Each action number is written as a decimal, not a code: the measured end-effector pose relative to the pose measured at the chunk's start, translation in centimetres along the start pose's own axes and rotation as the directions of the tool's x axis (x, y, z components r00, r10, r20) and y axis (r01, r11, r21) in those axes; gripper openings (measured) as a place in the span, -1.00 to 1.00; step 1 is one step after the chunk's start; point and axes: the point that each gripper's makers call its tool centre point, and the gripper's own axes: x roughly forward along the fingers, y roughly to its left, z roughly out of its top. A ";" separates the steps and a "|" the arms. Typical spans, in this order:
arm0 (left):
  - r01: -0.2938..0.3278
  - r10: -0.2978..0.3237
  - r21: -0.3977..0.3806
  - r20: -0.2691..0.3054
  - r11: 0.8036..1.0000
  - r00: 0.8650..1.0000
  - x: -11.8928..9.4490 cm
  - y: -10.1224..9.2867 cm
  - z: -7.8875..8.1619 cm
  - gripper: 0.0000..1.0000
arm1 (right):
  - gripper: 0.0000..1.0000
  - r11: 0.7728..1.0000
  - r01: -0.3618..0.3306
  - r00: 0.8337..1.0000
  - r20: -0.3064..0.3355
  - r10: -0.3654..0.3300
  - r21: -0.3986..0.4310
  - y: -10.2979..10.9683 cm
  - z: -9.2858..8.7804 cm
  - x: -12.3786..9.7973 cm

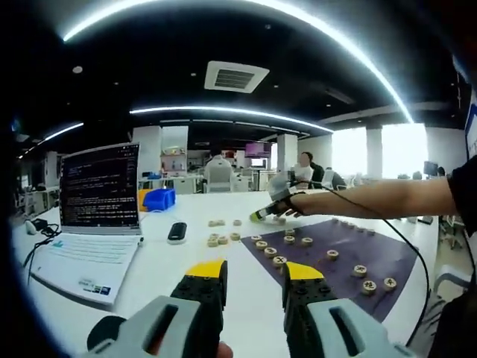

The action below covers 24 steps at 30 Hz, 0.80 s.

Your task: Pick up the chess pieces one by one and place each piece onto its starting position on the chessboard, setting the pieces on their correct points until all the chess pieces are arranged in the starting layout

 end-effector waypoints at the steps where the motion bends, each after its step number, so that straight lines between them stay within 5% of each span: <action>1: -0.008 0.008 -0.003 -0.001 1.000 1.000 0.0 0.2 0.0 -0.38 | -0.60 1.000 0.001 1.000 0.001 -0.001 -0.016 0.0 0.2 -0.3; 8: -0.024 0.024 0.003 -0.001 1.000 1.000 -0.3 0.4 0.1 -0.38 | -0.60 0.999 -0.024 0.999 0.046 0.025 -0.021 0.2 1.7 -2.9; 12: -0.012 0.012 0.014 0.005 1.000 1.000 -0.4 -0.2 0.5 -0.38 | -0.60 0.999 -0.043 0.998 0.056 0.043 -0.012 -0.3 2.4 -6.6; 21: 0.024 -0.026 0.050 0.045 0.998 0.999 -1.3 -2.4 2.4 -0.38 | -0.60 0.991 -0.107 0.993 0.032 0.110 -0.081 -1.5 1.2 -19.0; 24: 0.044 -0.048 0.068 0.059 0.997 0.997 -1.6 -3.4 3.0 -0.38 | -0.60 0.989 -0.121 0.991 0.054 0.126 -0.080 -1.8 0.1 -24.8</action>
